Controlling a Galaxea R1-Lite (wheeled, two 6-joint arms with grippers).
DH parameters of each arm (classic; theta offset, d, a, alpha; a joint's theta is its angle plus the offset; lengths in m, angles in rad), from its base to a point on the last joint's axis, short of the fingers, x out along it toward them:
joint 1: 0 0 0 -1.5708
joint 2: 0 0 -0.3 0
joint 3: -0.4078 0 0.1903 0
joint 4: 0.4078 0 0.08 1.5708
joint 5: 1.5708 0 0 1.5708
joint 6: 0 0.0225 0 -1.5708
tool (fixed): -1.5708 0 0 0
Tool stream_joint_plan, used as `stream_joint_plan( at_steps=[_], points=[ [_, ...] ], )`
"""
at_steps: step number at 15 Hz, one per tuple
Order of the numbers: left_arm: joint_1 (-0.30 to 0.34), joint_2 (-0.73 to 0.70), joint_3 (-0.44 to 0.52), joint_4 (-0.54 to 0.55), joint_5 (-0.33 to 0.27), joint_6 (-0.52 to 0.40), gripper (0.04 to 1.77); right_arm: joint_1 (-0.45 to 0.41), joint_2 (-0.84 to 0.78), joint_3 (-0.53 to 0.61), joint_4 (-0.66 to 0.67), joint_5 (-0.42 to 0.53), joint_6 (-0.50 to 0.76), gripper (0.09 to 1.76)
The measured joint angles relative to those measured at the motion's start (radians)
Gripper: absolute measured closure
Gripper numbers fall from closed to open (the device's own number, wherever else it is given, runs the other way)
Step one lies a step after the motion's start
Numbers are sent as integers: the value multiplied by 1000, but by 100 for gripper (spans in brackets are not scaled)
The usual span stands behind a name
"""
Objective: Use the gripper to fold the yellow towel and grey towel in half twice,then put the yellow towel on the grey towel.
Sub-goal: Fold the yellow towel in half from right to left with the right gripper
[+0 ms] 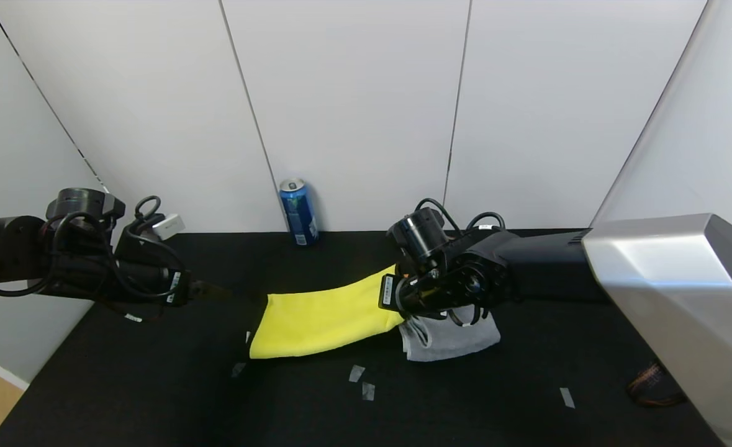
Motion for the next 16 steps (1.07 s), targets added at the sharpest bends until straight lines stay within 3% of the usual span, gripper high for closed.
stream_joint_plan(
  at_steps=[5,16],
  points=[
    [6,1,16,-10,-1,1,9,45,43,-115,-14,0,-32,172],
    [9,-4,43,-13,-1,10,9,155,98,-127,-155,53,-168,172]
  ],
)
